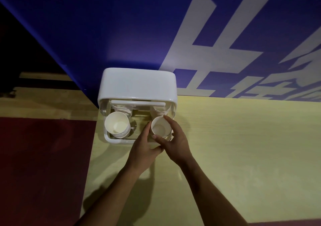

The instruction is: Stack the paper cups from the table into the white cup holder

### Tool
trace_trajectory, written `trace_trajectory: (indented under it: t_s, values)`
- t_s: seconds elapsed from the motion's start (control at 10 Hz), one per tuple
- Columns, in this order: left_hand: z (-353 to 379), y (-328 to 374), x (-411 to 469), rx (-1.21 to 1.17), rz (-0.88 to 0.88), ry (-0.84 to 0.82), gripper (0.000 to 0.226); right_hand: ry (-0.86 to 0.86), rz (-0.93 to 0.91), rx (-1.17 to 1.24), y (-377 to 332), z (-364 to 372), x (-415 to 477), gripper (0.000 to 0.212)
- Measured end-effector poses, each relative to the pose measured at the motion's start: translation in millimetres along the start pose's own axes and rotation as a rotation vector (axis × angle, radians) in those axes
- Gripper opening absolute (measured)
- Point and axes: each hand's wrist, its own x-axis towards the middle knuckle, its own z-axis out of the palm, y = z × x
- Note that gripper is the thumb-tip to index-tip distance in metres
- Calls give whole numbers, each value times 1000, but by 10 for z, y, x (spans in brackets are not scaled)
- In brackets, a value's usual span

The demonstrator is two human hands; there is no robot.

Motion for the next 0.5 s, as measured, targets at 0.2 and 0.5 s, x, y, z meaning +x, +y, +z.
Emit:
trace_trajectory:
  t_s: [0.2,0.5]
  values:
    - [26,-23,3,31,11,15,98,5,32,3,-12,15,13,76]
    - [49,310,-276,122,-14,149,85,127,44,136,-81,-244,-313,55]
